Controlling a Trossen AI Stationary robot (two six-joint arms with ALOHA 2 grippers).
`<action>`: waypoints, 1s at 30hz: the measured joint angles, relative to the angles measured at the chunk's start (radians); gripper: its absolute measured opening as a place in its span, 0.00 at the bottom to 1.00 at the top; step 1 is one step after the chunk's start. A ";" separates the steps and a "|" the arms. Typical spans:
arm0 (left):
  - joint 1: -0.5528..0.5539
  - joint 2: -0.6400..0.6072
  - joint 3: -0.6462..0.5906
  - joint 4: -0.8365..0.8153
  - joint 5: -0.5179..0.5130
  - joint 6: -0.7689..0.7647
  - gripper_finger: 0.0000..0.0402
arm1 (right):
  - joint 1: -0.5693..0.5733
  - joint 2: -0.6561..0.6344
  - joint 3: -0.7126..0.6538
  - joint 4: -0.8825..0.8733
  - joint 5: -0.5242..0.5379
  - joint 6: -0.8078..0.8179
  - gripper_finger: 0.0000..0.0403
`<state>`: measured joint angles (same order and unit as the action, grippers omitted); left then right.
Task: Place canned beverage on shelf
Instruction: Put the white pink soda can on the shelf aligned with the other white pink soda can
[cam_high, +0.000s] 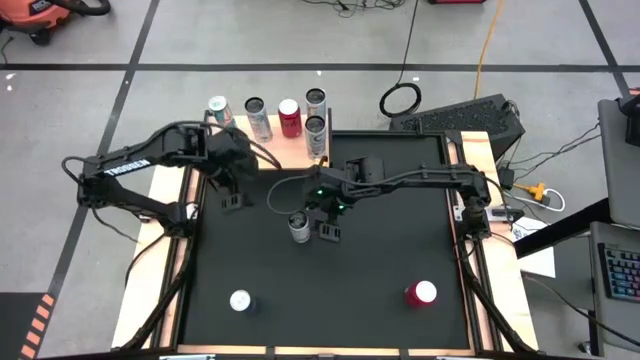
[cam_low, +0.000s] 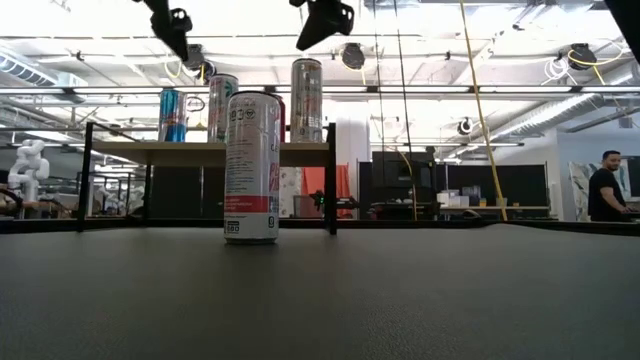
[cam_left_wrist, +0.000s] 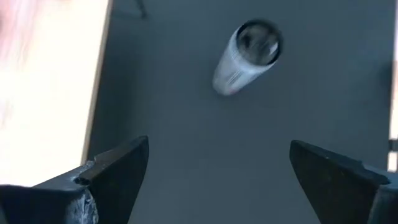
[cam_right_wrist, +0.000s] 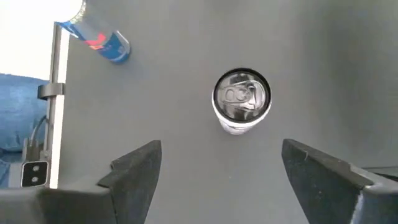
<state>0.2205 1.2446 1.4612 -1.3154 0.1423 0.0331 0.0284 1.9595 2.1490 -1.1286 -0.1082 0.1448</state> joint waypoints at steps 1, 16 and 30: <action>-0.023 0.000 0.000 0.023 0.000 -0.011 0.97 | 0.000 -0.002 0.000 -0.005 0.000 0.008 0.78; -0.321 0.000 -0.244 0.425 -0.263 -0.158 0.97 | 0.000 -0.031 0.000 -0.312 0.085 0.212 0.78; -0.361 0.013 -0.512 0.780 -0.328 -0.186 0.97 | 0.000 -0.035 0.000 -0.316 0.082 0.214 0.78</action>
<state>-0.1405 1.2579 0.9496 -0.5349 -0.1852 -0.1528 0.0280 1.9245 2.1487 -1.4444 -0.0265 0.3584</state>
